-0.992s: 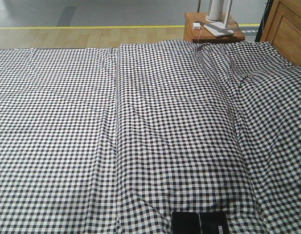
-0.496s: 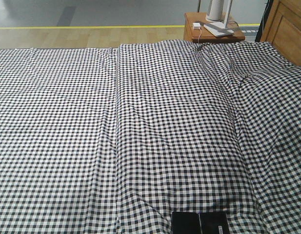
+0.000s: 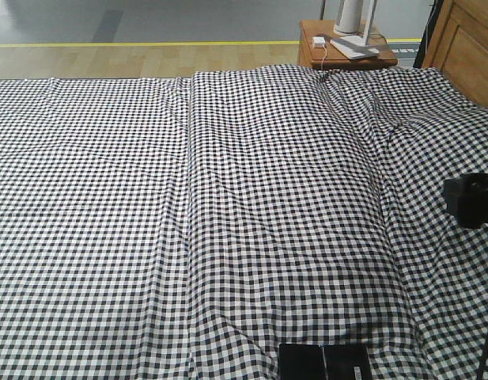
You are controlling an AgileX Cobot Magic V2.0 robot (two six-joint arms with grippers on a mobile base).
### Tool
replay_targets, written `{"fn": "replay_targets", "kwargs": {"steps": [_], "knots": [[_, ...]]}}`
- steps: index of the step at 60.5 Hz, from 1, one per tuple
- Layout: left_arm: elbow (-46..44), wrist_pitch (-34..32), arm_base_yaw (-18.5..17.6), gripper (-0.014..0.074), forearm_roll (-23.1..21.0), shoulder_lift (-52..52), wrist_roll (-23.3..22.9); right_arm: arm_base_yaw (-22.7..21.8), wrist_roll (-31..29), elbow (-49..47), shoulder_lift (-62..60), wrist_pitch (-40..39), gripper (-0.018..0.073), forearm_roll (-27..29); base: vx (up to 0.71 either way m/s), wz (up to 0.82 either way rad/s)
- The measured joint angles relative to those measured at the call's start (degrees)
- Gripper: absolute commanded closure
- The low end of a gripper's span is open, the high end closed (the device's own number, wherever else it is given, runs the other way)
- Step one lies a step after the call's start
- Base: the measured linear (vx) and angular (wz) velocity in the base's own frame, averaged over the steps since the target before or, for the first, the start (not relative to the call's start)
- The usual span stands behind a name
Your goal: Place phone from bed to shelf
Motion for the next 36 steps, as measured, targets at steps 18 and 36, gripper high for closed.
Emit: {"fn": "replay_targets", "kwargs": {"steps": [18,36], "knots": [[0.00,0.00,0.00,0.0596,0.00,0.00,0.00,-0.06,2.79,-2.40,3.46,8.21,-0.0129,0.00,0.00,0.00],[0.00,0.00,0.00,0.0596,0.00,0.00,0.00,-11.93,-5.60,-14.98,13.05,25.52,-0.0118,8.93,0.00,0.00]]}}
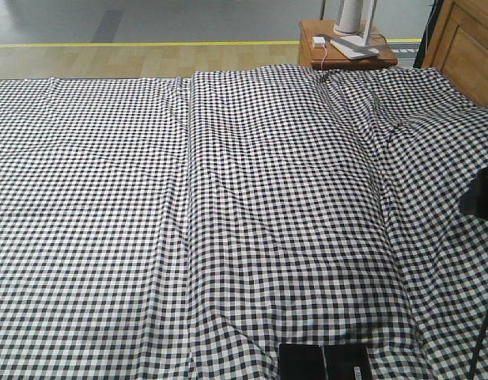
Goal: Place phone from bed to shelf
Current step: 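Lower the right gripper down to the dark phone on the bed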
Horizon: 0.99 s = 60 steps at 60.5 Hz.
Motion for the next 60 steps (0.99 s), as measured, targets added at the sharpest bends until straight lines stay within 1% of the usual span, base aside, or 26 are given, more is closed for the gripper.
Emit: {"fn": "replay_targets", "kwargs": {"steps": [5,11,15,21,28,36,52,60], "knots": [[0.00,0.00,0.00,0.0596,0.00,0.00,0.00,-5.02,-7.15,-2.34,4.29,3.19,-0.0113,6.91,0.00,0.00],[0.00,0.00,0.00,0.0596,0.00,0.00,0.00,-9.83,-15.30,-3.96,9.75,5.11,-0.0108,14.27,0.00,0.00],[0.00,0.00,0.00,0.0596,0.00,0.00,0.00,-12.36,-19.58,-4.65,13.70,5.76,-0.0106,17.90,0.00,0.00],[0.00,0.00,0.00,0.0596,0.00,0.00,0.00,-15.14,-24.57,-5.30,19.76,6.50,-0.0101,21.59,0.00,0.00],[0.00,0.00,0.00,0.0596,0.00,0.00,0.00,-16.53,-29.50,-5.41,26.90,6.58,-0.0096,24.01,0.00,0.00],[0.00,0.00,0.00,0.0596,0.00,0.00,0.00,-16.68,-35.15,-5.65,34.21,6.58,-0.0093,26.31,0.00,0.00],[0.00,0.00,0.00,0.0596,0.00,0.00,0.00,-16.68,-46.31,-5.93,49.35,6.37,-0.0080,34.80,0.00,0.00],[0.00,0.00,0.00,0.0596,0.00,0.00,0.00,-16.68,-52.59,-6.04,56.19,7.97,-0.0074,39.09,0.00,0.00]]}}
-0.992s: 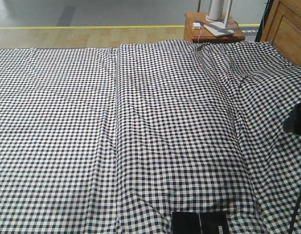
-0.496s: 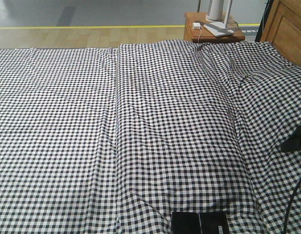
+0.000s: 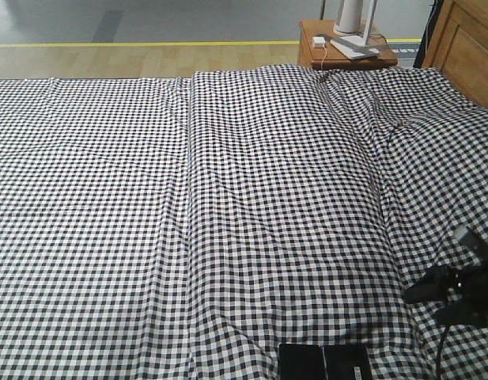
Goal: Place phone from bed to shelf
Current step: 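Lower the right gripper down to the dark phone on the bed, then close the right gripper on the phone's edge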
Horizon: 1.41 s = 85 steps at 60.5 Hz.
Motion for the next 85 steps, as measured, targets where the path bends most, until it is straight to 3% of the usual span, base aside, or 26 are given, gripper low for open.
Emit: {"fn": "replay_targets", "kwargs": {"steps": [7,19,53,85], "knots": [[0.00,0.00,0.00,0.0596,0.00,0.00,0.00,0.00,-6.10,-0.20,5.32,2.54,-0.0070,3.72,0.00,0.00],[0.00,0.00,0.00,0.0596,0.00,0.00,0.00,0.00,-11.49,-1.31,12.83,3.92,-0.0062,8.10,0.00,0.00],[0.00,0.00,0.00,0.0596,0.00,0.00,0.00,0.18,-13.48,-8.55,26.78,7.95,-0.0040,9.54,0.00,0.00],[0.00,0.00,0.00,0.0596,0.00,0.00,0.00,4.52,-13.54,-13.15,31.23,7.73,-0.0034,9.73,0.00,0.00]]}}
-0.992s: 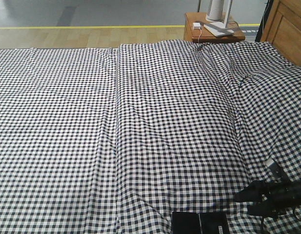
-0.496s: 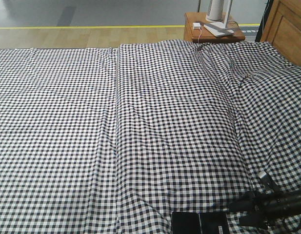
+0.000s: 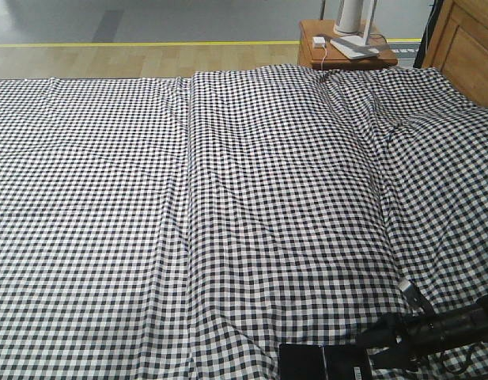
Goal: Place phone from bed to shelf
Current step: 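Close the right gripper on the phone's edge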
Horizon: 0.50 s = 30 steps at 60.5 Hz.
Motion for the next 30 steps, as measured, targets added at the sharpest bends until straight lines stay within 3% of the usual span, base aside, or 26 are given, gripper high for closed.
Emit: {"fn": "replay_targets", "kwargs": {"steps": [30], "knots": [[0.00,0.00,0.00,0.0596,0.00,0.00,0.00,0.40,-0.50,-0.26,2.61,-0.76,-0.0034,1.52,0.00,0.00]]}}
